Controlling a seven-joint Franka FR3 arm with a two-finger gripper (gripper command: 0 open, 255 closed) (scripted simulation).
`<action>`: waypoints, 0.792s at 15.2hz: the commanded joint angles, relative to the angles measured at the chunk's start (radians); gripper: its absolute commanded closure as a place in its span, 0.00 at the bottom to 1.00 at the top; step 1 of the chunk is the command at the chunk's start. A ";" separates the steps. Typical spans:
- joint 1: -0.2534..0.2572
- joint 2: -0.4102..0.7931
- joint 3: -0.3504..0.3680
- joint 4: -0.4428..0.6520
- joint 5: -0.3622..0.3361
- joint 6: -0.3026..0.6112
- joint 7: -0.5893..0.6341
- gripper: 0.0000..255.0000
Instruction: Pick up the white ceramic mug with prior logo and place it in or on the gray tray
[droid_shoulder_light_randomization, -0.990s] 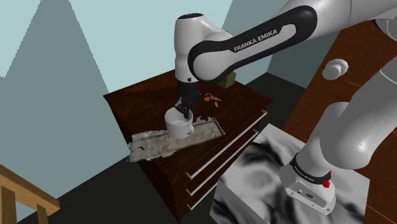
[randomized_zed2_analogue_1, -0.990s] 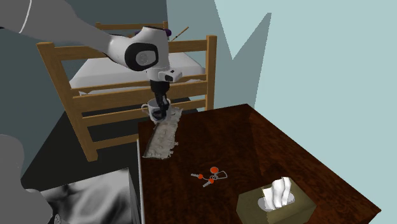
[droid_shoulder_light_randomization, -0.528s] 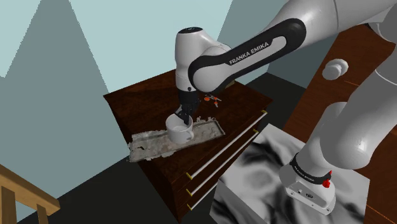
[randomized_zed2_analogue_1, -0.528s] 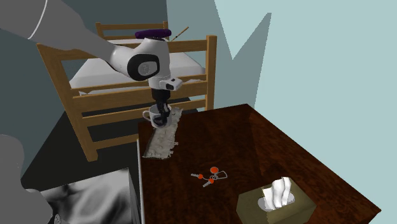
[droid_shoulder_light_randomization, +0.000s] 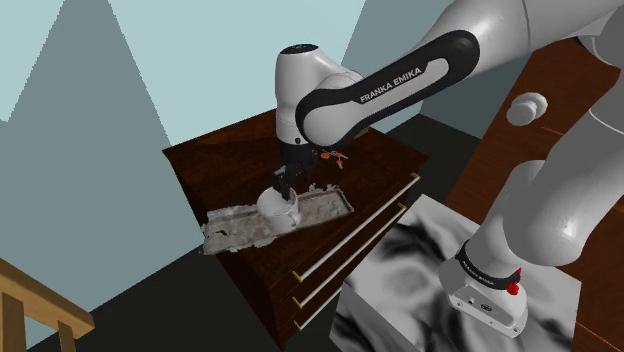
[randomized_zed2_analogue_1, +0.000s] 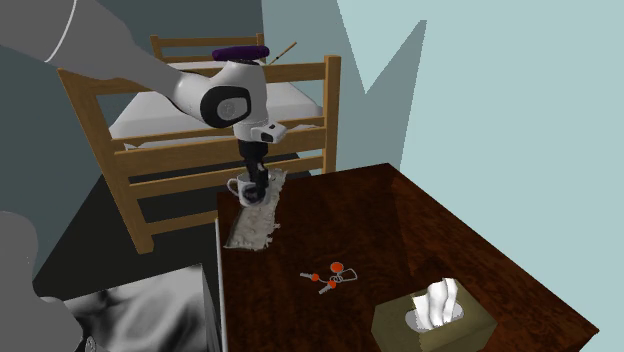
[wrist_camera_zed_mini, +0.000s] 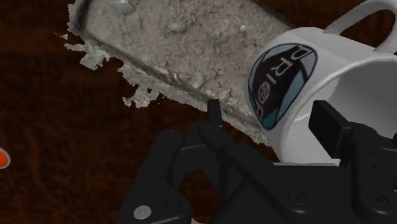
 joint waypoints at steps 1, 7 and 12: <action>0.000 0.000 0.000 0.000 0.000 0.000 0.000 0.00; -0.003 -0.048 -0.007 0.055 0.009 -0.102 -0.008 0.00; -0.004 -0.059 -0.009 0.071 0.010 -0.129 -0.009 0.00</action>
